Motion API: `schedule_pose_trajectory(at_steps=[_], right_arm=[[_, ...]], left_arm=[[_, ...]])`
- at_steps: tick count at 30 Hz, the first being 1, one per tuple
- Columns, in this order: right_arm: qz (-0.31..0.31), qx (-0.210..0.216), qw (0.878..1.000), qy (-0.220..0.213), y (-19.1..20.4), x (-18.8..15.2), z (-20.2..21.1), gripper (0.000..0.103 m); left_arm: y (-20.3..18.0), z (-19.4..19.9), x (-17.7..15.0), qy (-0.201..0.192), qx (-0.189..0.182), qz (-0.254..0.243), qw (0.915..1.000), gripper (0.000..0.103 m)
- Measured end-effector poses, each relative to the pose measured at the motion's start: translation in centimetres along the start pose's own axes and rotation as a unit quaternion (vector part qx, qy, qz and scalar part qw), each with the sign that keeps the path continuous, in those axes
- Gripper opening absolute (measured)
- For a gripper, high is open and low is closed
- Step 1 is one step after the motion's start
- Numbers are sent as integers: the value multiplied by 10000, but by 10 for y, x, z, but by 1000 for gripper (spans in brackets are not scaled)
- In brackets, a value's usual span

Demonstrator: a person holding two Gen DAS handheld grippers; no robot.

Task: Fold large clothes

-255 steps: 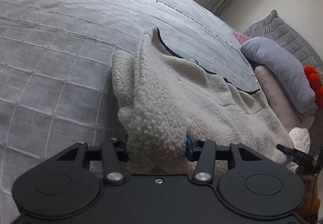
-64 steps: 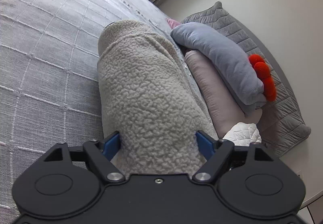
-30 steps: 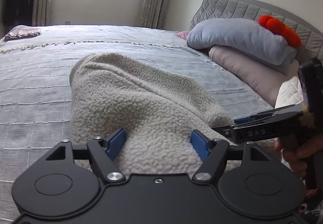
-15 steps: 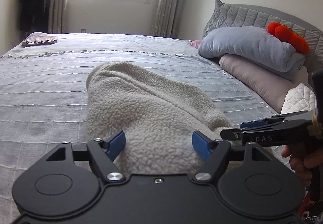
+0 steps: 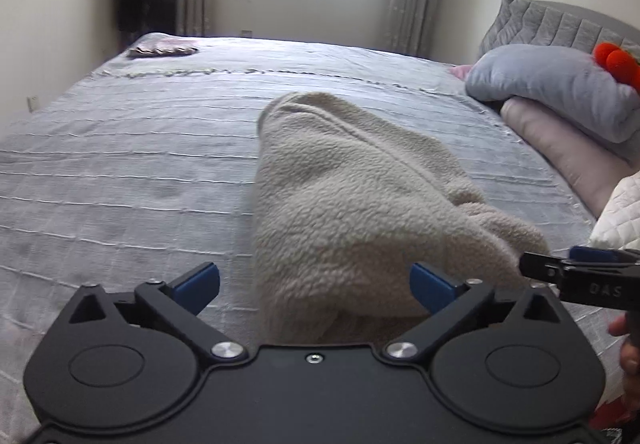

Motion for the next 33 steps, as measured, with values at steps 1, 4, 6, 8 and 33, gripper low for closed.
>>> schedule_pose_trajectory(at_steps=[1,4,6,8,33], right_arm=[[-7,-68,10000,-34,-2,-5,4,91],[-63,-242,9996,-88,-5,-18,12,94],[-157,-386,9991,-87,-8,-28,15,98],[-227,-493,9985,-86,-8,-37,17,99],[53,-594,9982,20,14,-56,17,101]], left_arm=[[1,3,-3,22,120,-52,9999,103],[4,10,-11,91,414,-61,9991,103],[3,11,-17,204,449,-78,9988,103],[1,10,-25,376,427,-128,9983,103],[-8,12,-43,611,419,-149,9971,103]])
Point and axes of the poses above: each gripper's, at about its wrist camera, not at the fingertips, and z roughly against the way its jaws point, y to its left, x to its top, the point moved 10 cm from there along -z, roughly the way its jaws point, and after that the axes turned 14 degrees about -z, right-handed, at the moved point
